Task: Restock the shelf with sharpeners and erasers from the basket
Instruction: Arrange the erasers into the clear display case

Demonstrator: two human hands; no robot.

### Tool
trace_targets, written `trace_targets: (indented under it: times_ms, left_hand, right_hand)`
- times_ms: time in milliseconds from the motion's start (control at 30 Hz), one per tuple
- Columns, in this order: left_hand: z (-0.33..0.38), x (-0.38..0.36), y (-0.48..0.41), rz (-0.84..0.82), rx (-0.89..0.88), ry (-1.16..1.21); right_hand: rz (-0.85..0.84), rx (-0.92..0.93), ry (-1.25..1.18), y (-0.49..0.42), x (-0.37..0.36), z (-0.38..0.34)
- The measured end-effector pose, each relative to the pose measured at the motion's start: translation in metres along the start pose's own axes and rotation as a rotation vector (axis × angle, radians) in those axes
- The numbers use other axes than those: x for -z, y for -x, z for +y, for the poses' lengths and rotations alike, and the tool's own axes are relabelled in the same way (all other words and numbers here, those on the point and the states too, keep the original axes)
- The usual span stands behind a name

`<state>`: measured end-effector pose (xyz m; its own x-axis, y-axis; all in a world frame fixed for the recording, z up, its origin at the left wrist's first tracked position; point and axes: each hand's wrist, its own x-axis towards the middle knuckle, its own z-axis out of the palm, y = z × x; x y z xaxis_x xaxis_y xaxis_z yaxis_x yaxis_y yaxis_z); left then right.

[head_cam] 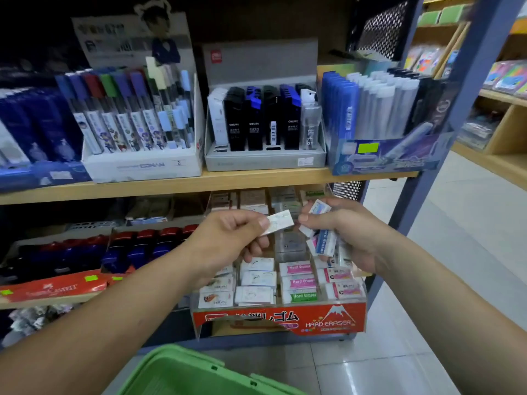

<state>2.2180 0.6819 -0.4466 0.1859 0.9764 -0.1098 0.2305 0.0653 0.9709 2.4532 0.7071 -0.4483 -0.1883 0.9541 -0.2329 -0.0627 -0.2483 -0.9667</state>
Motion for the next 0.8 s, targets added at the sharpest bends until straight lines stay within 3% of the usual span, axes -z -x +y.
trace_targets:
  times_ms: [333, 467, 633, 800]
  left_hand:
    - [-0.013, 0.018, 0.007, -0.141, 0.059, 0.201]
    - [-0.010, 0.028, 0.005, -0.016, 0.063, 0.098]
    - [-0.020, 0.039, 0.002, 0.119, 0.011, -0.222]
    - [-0.033, 0.046, -0.002, 0.234, -0.038, -0.321]
  right_hand:
    - [-0.009, 0.051, 0.106, -0.004, -0.023, -0.003]
    - [0.018, 0.073, 0.153, -0.010, -0.027, 0.002]
    - [0.014, 0.068, 0.339, -0.021, -0.039, 0.013]
    - [0.152, 0.144, 0.321, -0.030, -0.035, 0.016]
